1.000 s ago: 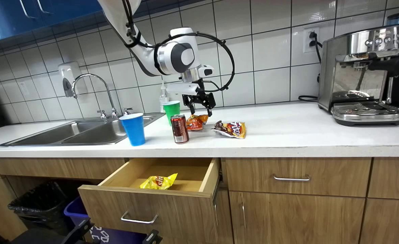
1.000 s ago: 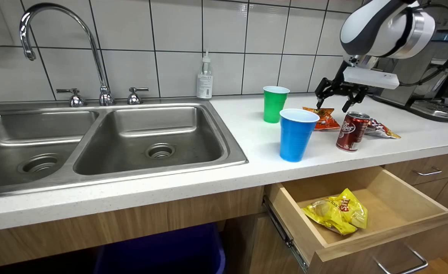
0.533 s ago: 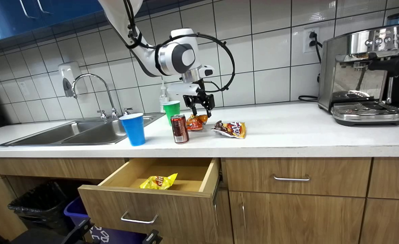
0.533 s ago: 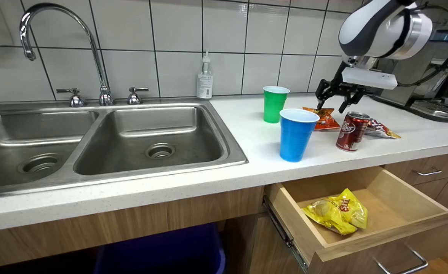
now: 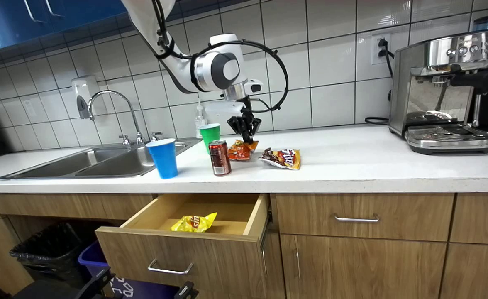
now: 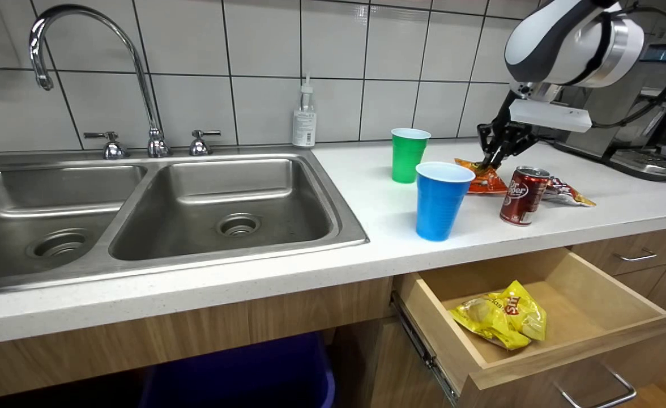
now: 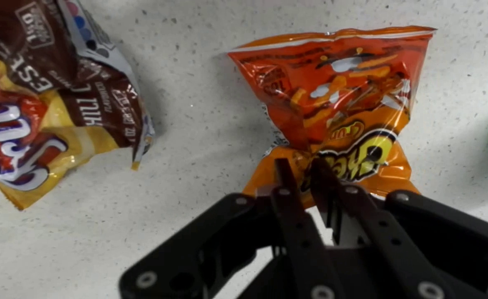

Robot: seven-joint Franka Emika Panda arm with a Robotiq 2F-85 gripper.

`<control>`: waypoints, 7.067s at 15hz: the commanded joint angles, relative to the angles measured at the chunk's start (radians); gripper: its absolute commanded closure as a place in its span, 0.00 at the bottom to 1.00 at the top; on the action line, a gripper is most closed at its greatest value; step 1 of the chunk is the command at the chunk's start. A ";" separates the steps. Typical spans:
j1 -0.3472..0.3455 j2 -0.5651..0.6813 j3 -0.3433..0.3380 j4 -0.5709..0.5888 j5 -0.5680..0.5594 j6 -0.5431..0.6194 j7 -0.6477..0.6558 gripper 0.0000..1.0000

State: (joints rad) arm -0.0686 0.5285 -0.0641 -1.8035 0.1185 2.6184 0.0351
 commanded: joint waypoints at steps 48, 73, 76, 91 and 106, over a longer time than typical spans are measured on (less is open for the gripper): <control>-0.037 -0.588 0.002 -0.420 0.201 -0.135 -0.547 1.00; 0.079 -0.699 -0.031 -0.692 0.057 -0.185 -0.810 1.00; 0.084 -0.677 -0.031 -0.700 0.047 -0.175 -0.827 1.00; 0.075 -0.565 0.004 -0.748 -0.054 -0.067 -0.818 1.00; 0.069 -0.513 0.020 -0.766 -0.136 -0.021 -0.807 1.00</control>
State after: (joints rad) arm 0.0144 0.0158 -0.0604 -2.5612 0.0121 2.5738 -0.7780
